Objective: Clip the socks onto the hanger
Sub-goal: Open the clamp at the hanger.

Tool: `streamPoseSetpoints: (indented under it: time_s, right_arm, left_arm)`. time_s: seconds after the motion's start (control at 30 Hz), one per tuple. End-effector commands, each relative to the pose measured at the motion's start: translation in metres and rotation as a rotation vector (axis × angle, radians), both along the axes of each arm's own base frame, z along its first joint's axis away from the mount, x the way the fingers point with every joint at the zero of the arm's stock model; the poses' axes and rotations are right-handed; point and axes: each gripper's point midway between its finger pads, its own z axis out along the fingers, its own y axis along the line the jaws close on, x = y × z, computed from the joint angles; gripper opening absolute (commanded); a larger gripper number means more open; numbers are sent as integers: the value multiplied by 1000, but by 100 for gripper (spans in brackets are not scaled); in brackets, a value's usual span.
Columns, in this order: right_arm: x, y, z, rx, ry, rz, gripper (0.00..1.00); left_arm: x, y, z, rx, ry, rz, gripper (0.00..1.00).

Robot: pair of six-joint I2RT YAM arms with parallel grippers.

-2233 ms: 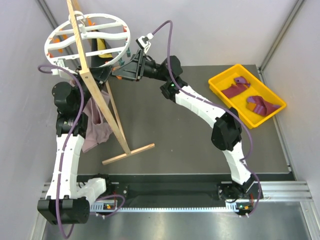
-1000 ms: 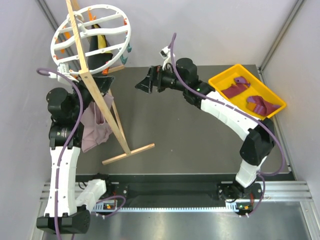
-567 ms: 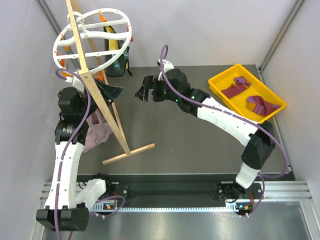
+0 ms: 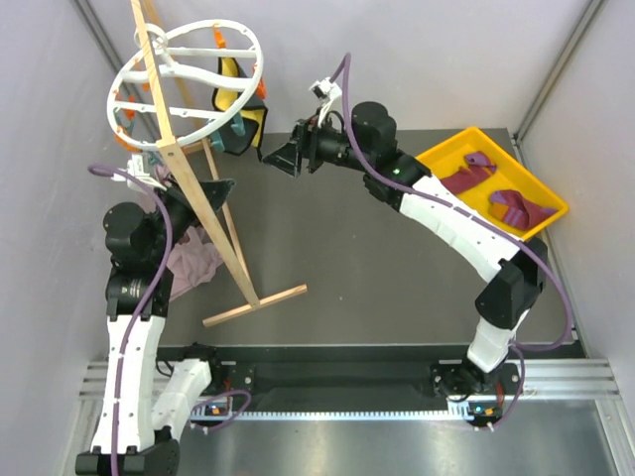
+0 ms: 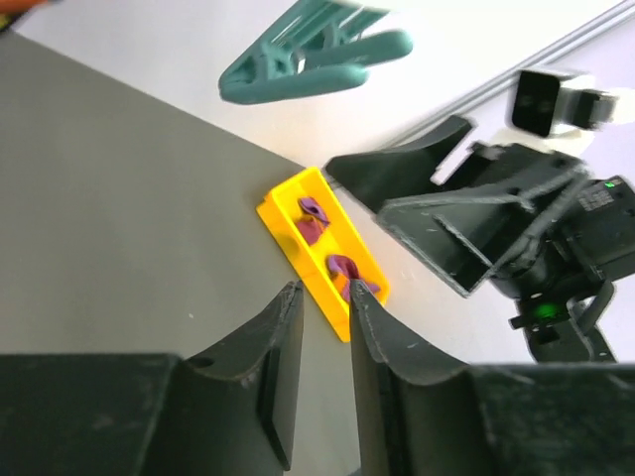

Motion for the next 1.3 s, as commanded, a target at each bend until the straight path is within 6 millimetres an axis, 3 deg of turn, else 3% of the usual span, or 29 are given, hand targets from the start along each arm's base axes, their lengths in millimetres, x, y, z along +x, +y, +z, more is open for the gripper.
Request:
streamPoseSetpoints:
  time_s: [0.0, 0.07, 0.17, 0.27, 0.4, 0.5, 0.7, 0.87, 1.17, 1.27]
  right_arm:
    - [-14, 11, 38, 36, -304, 152, 67]
    - [-12, 13, 35, 44, -363, 158, 68]
    - [-17, 23, 39, 91, -430, 215, 67]
    - [-26, 33, 45, 124, -483, 259, 67]
    - [-29, 45, 44, 133, -522, 251, 75]
    - [-31, 52, 45, 151, -539, 250, 81]
    - [-28, 72, 46, 175, -552, 238, 79]
    - [-19, 85, 45, 199, -562, 180, 79]
    - [2, 88, 52, 248, -584, 63, 74]
    - [8, 88, 55, 250, -592, 33, 68]
  left_arm:
    - [-4, 9, 38, 61, -154, 60, 29]
    - [-10, 13, 54, 96, -198, 84, 27]
    - [-17, 29, 62, 132, -210, 185, 27]
    - [-17, 52, 61, 134, -201, 322, 35]
    - [-20, 73, 68, 115, -236, 444, 55]
    - [-16, 77, 75, 123, -244, 466, 57]
    - [-10, 88, 86, 122, -259, 530, 57]
    - [0, 90, 83, 131, -244, 537, 57]
    - [8, 79, 79, 98, -250, 483, 56]
    - [11, 58, 80, 90, -279, 360, 55]
